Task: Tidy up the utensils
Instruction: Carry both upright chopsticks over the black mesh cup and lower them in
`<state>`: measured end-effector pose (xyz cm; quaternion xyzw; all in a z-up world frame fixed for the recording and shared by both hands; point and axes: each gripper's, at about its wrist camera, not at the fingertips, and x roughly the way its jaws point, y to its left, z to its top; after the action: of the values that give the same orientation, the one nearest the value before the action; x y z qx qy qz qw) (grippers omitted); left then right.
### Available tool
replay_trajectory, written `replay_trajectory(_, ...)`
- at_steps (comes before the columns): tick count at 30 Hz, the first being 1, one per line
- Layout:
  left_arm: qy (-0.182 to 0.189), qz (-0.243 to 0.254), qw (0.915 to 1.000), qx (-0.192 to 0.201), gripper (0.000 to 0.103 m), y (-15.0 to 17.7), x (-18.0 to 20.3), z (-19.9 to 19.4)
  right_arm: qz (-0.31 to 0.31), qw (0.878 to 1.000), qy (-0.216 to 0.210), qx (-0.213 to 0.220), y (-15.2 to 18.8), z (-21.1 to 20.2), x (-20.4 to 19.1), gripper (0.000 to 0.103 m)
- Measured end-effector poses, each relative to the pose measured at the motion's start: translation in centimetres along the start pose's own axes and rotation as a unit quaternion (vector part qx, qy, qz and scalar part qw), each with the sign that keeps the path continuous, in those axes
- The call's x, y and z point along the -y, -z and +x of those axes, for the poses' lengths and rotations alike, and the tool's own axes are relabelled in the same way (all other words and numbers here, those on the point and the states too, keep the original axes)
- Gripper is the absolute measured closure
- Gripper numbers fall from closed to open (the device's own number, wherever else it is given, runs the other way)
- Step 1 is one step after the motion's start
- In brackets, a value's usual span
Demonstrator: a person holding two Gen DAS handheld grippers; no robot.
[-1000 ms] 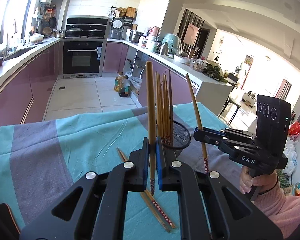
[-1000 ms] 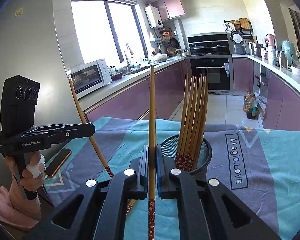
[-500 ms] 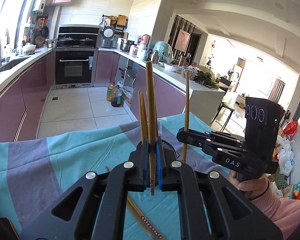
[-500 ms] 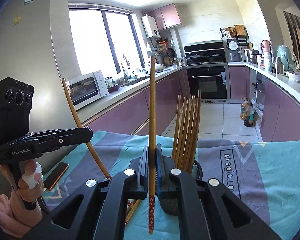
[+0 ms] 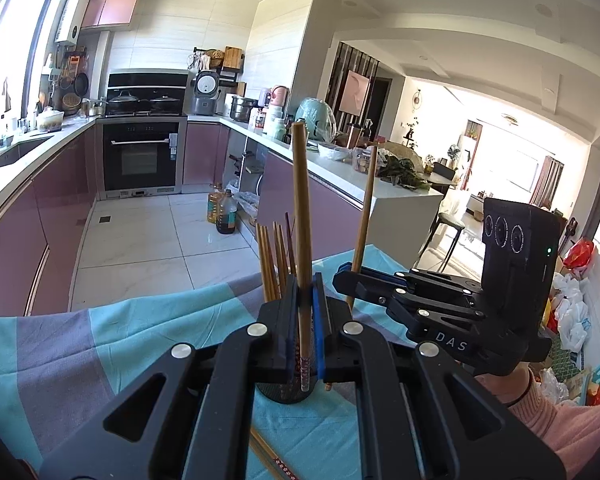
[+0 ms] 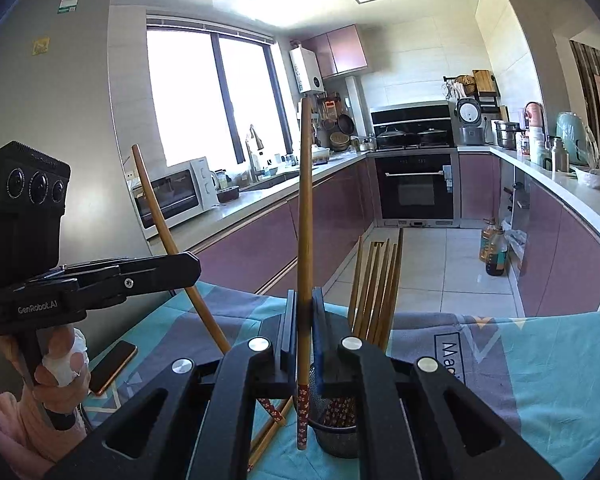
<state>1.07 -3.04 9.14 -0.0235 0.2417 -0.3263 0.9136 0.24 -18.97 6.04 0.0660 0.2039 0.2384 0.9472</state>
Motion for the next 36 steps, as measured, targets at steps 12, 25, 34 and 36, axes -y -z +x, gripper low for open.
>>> replay_trajectory(12, -0.006, 0.005, 0.9999, 0.012, 0.096, -0.9, 0.2, 0.1, -0.001, 1.000, 0.011, 0.011, -0.9, 0.2, 0.5, 0.097)
replay_trajectory(25, -0.019, 0.009, 0.9998, -0.002, 0.096, -0.5, 0.5, 1.1, -0.006, 0.999, 0.032, 0.003, -0.7, 2.2, 0.7, 0.097)
replay_trajectory(34, -0.029, 0.011, 0.9992, -0.025, 0.096, 0.1, 0.6, 1.9, 0.006, 0.999, 0.037, -0.016, 0.0, 3.7, 1.4, 0.097)
replay_trajectory(36, -0.029, 0.012, 0.9991, -0.030, 0.096, -0.1, 0.5, 2.0, 0.007, 0.999, 0.037, -0.019, 0.2, 3.8, 1.4, 0.097)
